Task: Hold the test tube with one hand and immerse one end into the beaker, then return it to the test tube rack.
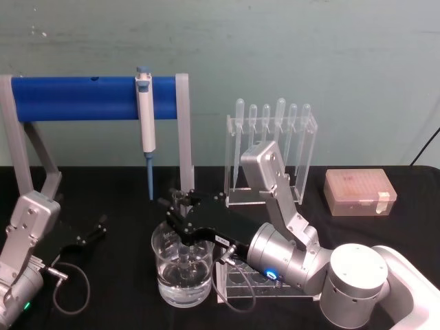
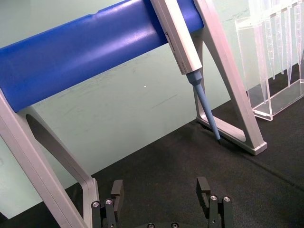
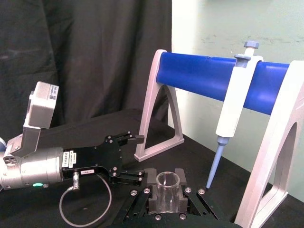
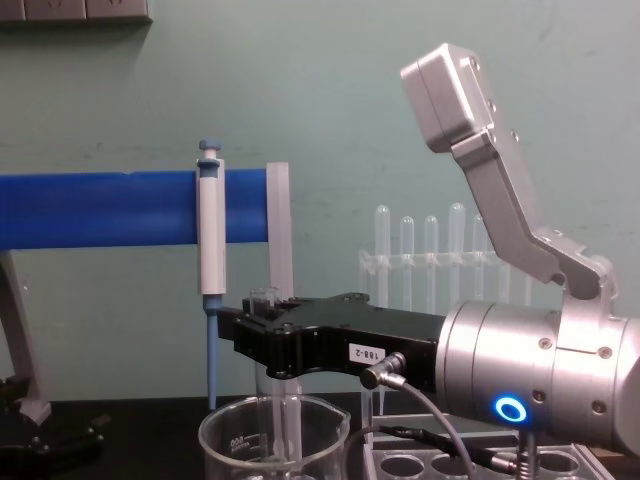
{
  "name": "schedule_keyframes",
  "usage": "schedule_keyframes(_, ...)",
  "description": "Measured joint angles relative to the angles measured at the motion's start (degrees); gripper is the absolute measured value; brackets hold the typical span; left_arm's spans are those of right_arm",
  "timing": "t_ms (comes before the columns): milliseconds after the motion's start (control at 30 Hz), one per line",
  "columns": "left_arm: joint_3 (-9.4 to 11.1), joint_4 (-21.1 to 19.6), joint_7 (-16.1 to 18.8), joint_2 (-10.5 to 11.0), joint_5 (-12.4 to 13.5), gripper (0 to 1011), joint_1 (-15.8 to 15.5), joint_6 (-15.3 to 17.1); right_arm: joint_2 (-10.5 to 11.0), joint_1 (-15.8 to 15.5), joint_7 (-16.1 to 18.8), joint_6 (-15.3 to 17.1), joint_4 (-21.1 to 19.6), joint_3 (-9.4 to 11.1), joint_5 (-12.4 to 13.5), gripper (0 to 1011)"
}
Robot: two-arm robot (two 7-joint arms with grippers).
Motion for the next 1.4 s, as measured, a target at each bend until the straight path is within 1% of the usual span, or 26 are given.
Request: schedule_keyframes(1400,0.0,0.0,0.0,0.0,0.0,1000,0.0,0.0,0.0,0.0,0.0,0.0,0.0,0.0,0.0,224)
